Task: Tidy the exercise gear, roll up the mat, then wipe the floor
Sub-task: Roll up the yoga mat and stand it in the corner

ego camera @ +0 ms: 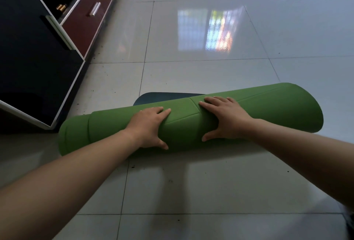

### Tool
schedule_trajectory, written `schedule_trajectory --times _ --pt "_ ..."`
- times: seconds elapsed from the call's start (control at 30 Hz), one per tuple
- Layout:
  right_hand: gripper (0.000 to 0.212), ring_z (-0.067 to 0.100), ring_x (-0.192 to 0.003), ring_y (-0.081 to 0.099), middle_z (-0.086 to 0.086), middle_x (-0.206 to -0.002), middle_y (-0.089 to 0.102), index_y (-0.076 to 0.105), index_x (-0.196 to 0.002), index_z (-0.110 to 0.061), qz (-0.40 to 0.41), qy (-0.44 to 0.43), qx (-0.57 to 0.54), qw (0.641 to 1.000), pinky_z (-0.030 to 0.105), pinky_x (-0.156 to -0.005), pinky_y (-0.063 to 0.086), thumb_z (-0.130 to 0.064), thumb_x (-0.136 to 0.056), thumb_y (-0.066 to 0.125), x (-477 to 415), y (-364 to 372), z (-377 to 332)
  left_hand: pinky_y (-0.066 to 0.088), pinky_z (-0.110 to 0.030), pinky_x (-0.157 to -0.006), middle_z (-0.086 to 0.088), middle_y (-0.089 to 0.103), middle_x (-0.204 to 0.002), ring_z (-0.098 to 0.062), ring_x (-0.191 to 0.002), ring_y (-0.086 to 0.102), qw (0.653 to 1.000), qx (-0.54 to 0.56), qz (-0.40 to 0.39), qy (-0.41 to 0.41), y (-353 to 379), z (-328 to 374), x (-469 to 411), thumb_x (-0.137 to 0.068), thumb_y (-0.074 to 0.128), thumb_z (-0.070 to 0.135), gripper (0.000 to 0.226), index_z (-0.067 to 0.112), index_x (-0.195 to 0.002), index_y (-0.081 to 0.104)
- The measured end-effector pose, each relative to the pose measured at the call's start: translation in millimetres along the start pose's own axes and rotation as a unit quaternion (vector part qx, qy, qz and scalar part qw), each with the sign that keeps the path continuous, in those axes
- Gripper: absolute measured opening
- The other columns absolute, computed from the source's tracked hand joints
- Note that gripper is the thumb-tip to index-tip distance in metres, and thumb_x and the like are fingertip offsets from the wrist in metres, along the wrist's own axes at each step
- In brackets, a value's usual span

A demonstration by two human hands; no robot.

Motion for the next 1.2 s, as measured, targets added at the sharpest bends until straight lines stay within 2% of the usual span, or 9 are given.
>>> schedule_trajectory --times 0.13,0.4,0.67,0.9,1.0,1.1,1.2 --pt "0.121 0.02 -0.139 0.022 -0.003 -0.153 0.023 0.016 -0.147 -0.028 -0.01 -0.016 0.042 0.999 0.04 -0.112 0.021 -0.076 -0.049 0.069 4.6 0.1 -0.6 0.038 -0.031 -0.103 0.008 0.033 -0.149 -0.016 -0.135 0.034 0.999 0.011 0.029 0.008 0.3 0.5 5.1 -0.057 0.074 0.066 0.108 0.033 -0.146 0.023" --pt "0.099 0.015 -0.13 0.036 -0.01 -0.143 0.04 0.032 -0.139 -0.035 0.017 -0.001 0.019 1.0 0.037 -0.105 0.027 -0.071 -0.055 0.07 18.4 -1.7 -8.0 0.045 -0.029 -0.09 0.012 0.05 -0.133 -0.016 -0.12 0.049 0.998 0.004 0.062 0.012 -1.3 6.1 16.4 -0.063 0.071 0.063 0.087 0.04 -0.139 0.035" --pt "0.094 0.015 -0.129 0.038 -0.011 -0.141 0.043 0.036 -0.138 -0.036 0.022 0.001 0.004 1.0 0.036 -0.105 0.027 -0.068 -0.056 0.071 36.6 -9.1 -17.5 0.044 -0.029 -0.09 0.011 0.052 -0.132 -0.016 -0.119 0.051 0.998 0.001 0.062 0.015 -8.5 13.0 37.1 -0.064 0.072 0.061 0.085 0.038 -0.138 0.036" --pt "0.093 0.015 -0.122 0.044 -0.013 -0.133 0.049 0.041 -0.134 -0.038 -0.026 -0.023 -0.037 0.999 0.034 -0.1 0.035 -0.071 -0.052 0.072 64.8 -14.0 -33.6 0.041 -0.026 -0.089 0.015 0.055 -0.128 -0.01 -0.116 0.051 0.999 0.028 0.013 0.038 -1.5 12.7 70.5 -0.057 0.071 0.069 0.092 0.042 -0.137 0.037" --pt "0.093 0.015 -0.122 0.044 -0.014 -0.133 0.049 0.041 -0.134 -0.038 -0.038 -0.033 -0.047 0.998 0.035 -0.1 0.036 -0.072 -0.053 0.071 65.7 -11.4 -39.3 0.041 -0.027 -0.092 0.018 0.05 -0.132 -0.008 -0.118 0.048 0.997 0.058 -0.006 0.046 4.5 5.6 74.5 -0.053 0.073 0.07 0.098 0.043 -0.139 0.033" --pt "0.097 0.015 -0.127 0.042 -0.012 -0.14 0.045 0.04 -0.137 -0.035 -0.022 -0.021 -0.099 0.995 0.032 -0.107 0.032 -0.066 -0.052 0.076 58.4 -8.4 -34.2 0.037 -0.031 -0.105 0.014 0.036 -0.144 -0.01 -0.129 0.037 0.99 0.135 -0.007 0.039 9.1 0.8 69.7 -0.054 0.079 0.061 0.105 0.039 -0.143 0.027" --pt "0.092 0.015 -0.127 0.043 -0.01 -0.14 0.045 0.044 -0.135 -0.033 0.001 -0.003 -0.141 0.99 0.032 -0.108 0.031 -0.063 -0.055 0.077 49.8 -11.2 -28.9 0.029 -0.034 -0.113 0.01 0.025 -0.151 -0.012 -0.138 0.025 0.987 0.151 0.025 0.057 6.6 0.4 68.5 -0.069 0.076 0.049 0.092 0.041 -0.144 0.023"
Point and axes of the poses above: each hand's wrist, its own x-axis away from the middle knuckle, its own y-axis out of the palm, z = x × y, the point moved 3 cm from there along -x, towards the middle knuckle
